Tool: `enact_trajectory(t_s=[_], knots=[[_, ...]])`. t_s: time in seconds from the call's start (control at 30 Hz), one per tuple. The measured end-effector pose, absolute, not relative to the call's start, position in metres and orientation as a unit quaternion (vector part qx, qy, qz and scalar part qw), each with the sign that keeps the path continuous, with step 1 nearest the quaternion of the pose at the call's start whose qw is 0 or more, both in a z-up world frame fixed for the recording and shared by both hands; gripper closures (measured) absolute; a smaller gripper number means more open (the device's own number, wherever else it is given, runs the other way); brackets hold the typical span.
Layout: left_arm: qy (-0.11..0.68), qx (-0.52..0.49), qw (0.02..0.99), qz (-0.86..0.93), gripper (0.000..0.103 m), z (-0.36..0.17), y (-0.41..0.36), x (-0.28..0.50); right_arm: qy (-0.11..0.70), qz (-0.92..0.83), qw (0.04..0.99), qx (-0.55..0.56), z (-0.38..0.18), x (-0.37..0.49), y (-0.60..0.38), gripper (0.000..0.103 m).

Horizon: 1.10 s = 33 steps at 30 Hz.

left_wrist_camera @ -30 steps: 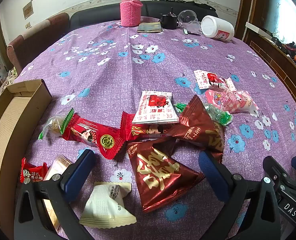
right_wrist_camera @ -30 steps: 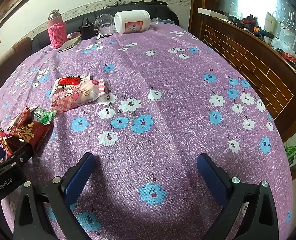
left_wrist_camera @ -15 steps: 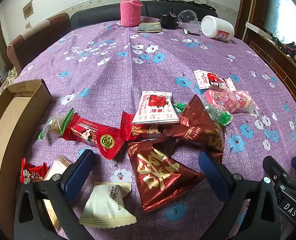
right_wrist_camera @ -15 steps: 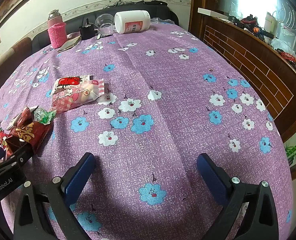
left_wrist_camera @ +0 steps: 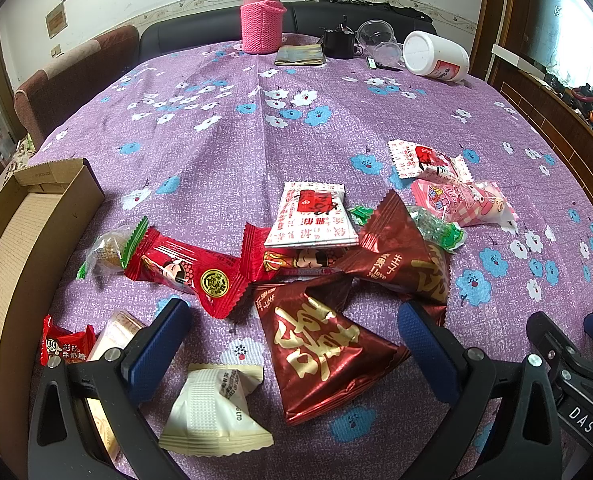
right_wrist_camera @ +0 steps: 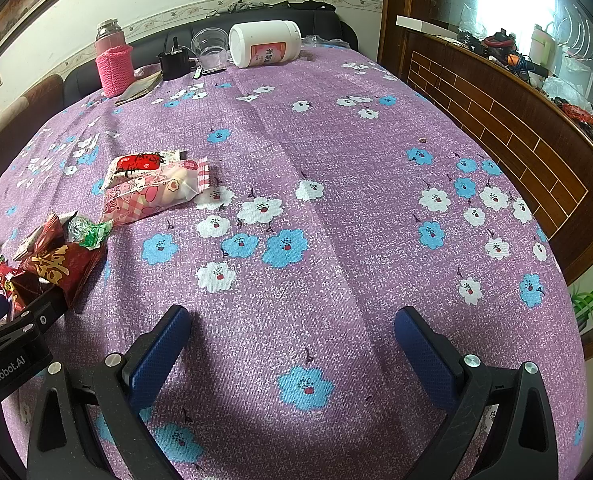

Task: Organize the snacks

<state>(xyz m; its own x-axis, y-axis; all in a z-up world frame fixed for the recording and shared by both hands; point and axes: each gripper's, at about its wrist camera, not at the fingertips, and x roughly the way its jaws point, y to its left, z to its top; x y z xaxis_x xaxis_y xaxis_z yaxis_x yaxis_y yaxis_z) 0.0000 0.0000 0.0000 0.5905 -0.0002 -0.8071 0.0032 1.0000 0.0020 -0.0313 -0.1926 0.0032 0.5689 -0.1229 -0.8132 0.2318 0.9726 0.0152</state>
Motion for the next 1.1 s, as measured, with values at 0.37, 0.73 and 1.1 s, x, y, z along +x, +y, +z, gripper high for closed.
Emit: enact_trajectory(t_s=[0.37,0.73,1.1], knots=[[0.453,0.002,0.892,-0.001,0.000,0.0000,0.0000,0.0002,0.453,-0.100,0.884,0.060,0.0032,-0.0314,-0.1925,0.001],[0.453,0.002,0.892,-0.001,0.000,0.0000,0.0000,0.0000,0.453,-0.102,0.883,0.061,0.0031,-0.0306,-0.1926,0.001],[0.496,0.029,0.867,-0.048,0.000,0.0031,-0.0035,-0.0090,0.474,-0.105,0.871,0.071,0.0042,-0.0289,-0.1921,0.001]])
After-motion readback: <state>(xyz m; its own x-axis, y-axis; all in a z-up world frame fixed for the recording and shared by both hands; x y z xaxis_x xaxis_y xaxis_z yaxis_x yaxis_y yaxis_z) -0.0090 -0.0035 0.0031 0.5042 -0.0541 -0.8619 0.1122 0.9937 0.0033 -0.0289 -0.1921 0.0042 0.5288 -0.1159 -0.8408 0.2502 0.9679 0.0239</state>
